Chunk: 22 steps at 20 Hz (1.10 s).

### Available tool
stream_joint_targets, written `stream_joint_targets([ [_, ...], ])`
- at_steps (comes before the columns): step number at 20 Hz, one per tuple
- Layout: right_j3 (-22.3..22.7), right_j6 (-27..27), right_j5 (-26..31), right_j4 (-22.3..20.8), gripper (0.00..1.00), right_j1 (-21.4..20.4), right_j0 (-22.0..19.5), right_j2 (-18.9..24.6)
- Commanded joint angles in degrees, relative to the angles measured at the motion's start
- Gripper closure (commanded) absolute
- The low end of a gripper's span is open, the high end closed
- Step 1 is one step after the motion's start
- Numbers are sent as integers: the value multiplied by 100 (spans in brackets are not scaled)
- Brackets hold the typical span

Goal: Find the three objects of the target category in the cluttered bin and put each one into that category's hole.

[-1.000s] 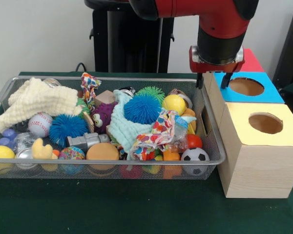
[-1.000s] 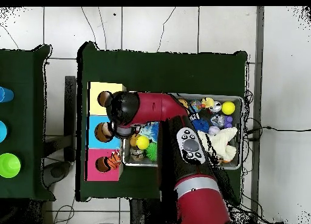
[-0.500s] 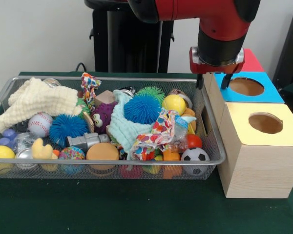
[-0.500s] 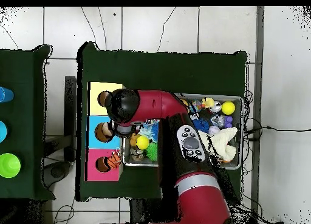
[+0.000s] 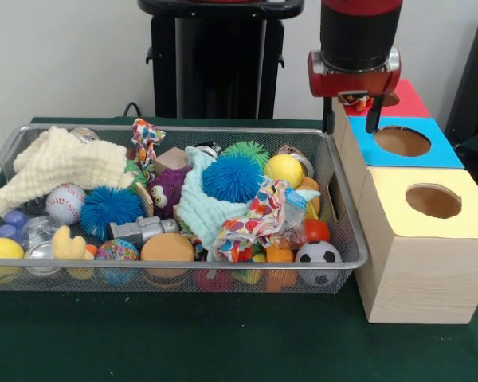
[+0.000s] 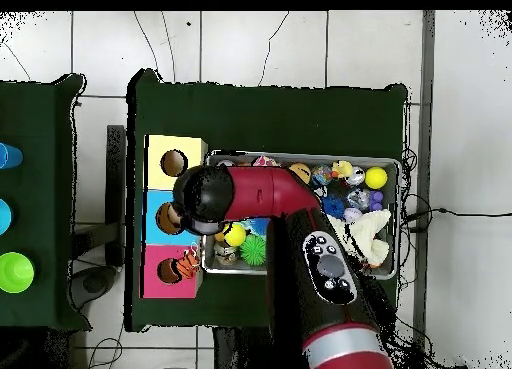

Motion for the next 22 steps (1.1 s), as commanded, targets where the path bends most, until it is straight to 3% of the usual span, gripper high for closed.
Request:
stream_joint_targets([
  [1, 1741, -303, -800, -70, 0, -943, -288, 498],
  [8, 2168, -107, -1245, -141, 0, -1060, -378, 494],
  [22, 2066, 399, -1584, -664, 0, -767, 48, -68],
])
